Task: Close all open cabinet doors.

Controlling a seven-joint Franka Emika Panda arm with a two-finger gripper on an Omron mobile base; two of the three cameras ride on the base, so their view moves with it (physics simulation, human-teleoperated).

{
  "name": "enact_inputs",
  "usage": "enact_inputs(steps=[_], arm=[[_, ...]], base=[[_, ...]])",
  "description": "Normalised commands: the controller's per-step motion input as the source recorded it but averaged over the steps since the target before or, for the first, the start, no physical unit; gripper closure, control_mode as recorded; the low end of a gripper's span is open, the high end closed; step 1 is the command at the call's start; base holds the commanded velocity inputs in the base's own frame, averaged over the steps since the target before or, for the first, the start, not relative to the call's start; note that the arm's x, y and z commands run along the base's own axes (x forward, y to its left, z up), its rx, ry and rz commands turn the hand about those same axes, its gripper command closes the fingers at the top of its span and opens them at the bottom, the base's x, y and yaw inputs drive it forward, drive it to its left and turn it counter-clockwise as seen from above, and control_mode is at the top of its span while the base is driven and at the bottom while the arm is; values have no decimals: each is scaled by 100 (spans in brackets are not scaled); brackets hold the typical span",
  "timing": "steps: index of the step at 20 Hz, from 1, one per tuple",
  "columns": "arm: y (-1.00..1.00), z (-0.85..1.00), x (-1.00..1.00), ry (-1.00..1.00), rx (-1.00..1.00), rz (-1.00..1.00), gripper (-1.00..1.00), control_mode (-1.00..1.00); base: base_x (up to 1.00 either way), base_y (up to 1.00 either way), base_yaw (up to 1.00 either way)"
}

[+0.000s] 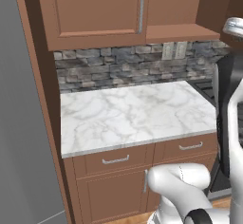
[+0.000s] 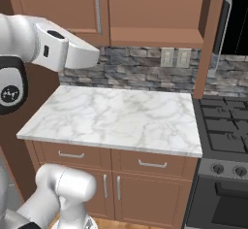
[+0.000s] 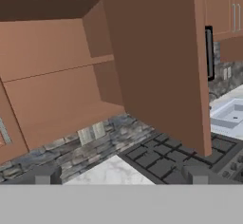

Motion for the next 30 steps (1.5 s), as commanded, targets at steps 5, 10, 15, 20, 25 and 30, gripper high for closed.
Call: enact_inputs(steps=[5,10,15,20,25,30], arm=[[-44,0,-39,-4,5,0,-100,-100],[-38,0,-23,0,4,0,-100,-100],[-39,-10,-2,-2,4,0,-100,-100],[-26,-30,2,-10,1,0,-100,-100],[-41,-22,17,-14,0,0,-100,-100],[-39,-6,9,-11,0,0,-100,-100]], base=[[0,0,0],[0,0,0],[0,0,0],[0,0,0],[0,0,0],[0,0,0]])
